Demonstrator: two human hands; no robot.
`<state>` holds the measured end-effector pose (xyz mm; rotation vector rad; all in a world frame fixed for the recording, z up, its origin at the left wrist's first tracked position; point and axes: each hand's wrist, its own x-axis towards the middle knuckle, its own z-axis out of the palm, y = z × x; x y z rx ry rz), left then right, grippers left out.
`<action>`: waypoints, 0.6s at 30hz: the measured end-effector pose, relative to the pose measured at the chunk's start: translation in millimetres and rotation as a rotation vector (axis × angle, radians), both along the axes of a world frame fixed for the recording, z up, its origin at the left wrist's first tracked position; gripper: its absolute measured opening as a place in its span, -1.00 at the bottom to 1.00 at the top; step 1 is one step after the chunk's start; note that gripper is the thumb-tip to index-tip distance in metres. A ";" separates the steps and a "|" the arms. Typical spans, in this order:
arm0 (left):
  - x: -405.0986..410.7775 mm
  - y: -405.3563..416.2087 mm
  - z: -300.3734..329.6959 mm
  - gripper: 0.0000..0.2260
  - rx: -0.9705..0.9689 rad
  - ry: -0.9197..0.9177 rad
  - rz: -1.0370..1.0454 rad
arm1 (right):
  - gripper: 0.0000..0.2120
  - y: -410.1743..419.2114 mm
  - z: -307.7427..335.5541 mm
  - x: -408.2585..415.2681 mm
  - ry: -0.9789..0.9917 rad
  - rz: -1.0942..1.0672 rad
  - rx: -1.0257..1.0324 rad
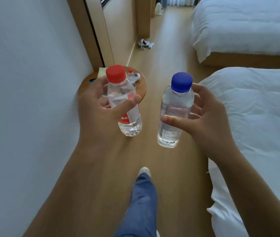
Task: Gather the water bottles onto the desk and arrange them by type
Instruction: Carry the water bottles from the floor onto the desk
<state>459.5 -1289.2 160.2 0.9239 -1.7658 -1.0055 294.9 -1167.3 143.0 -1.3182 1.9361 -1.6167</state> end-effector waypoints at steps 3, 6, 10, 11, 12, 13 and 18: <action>-62.3 -53.8 -3.1 -0.40 0.015 0.001 -0.050 | -0.32 -43.7 -2.8 -55.4 -0.003 -0.043 -0.009; -126.3 -111.5 -1.9 -0.41 0.008 0.000 -0.106 | -0.33 -98.9 -1.3 -112.7 -0.012 -0.074 -0.025; -209.3 -187.5 7.9 -0.42 0.025 0.009 -0.170 | -0.36 -173.5 13.3 -188.7 -0.036 -0.116 -0.033; -228.6 -204.3 10.7 -0.43 0.038 0.018 -0.177 | -0.38 -190.3 18.0 -206.3 -0.044 -0.123 -0.037; -247.8 -220.7 13.1 -0.43 0.051 0.030 -0.186 | -0.38 -206.3 21.9 -223.6 -0.052 -0.130 -0.043; -267.1 -236.4 15.3 -0.43 0.055 0.037 -0.196 | -0.38 -222.0 24.4 -241.4 -0.061 -0.136 -0.051; -356.1 -311.0 14.8 -0.42 0.036 0.014 -0.207 | -0.34 -291.2 23.1 -327.5 -0.083 -0.154 -0.076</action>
